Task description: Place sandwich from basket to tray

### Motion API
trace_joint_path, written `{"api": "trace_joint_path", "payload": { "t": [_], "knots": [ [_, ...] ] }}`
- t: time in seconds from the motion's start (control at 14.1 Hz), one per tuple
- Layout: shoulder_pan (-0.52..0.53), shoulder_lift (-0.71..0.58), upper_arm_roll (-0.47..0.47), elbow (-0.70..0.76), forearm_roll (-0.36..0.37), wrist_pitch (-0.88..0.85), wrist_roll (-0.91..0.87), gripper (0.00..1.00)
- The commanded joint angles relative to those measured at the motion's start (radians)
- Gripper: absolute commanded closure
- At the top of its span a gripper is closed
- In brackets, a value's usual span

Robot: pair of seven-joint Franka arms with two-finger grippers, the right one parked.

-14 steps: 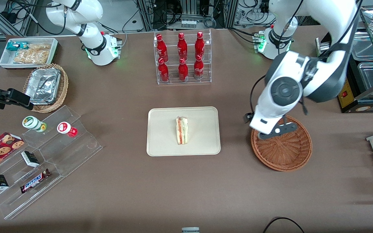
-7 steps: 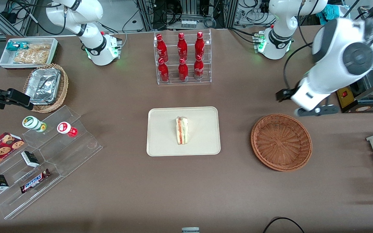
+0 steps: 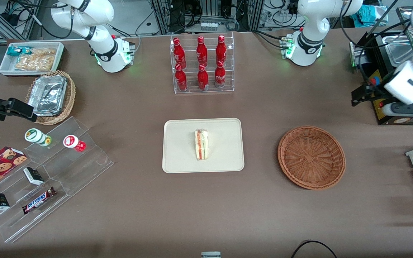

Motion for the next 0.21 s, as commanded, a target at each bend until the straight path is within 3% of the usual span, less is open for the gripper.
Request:
{"api": "trace_joint_path", "payload": {
  "t": [0.0, 0.14],
  "knots": [
    [-0.027, 0.053, 0.031, 0.071, -0.007, 0.0, 0.007, 0.0],
    [-0.027, 0.076, 0.031, 0.111, -0.006, -0.003, 0.0, 0.0]
  ]
}}
